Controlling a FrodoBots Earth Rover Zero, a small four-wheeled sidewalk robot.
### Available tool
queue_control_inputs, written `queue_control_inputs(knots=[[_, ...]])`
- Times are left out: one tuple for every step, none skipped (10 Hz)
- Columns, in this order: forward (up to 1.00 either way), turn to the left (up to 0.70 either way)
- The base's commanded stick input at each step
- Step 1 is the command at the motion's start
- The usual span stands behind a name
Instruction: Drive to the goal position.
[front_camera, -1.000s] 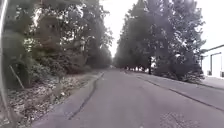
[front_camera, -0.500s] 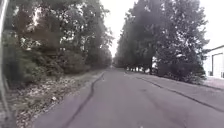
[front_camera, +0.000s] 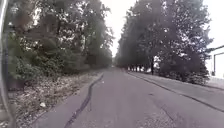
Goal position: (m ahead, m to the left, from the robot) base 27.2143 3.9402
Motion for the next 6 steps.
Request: queue_control_inputs(knots=[[0.7, 0.03], [0.7, 0.03], [0.7, 0.03], [0.7, 0.03], [0.7, 0.03], [0.7, 0.03]])
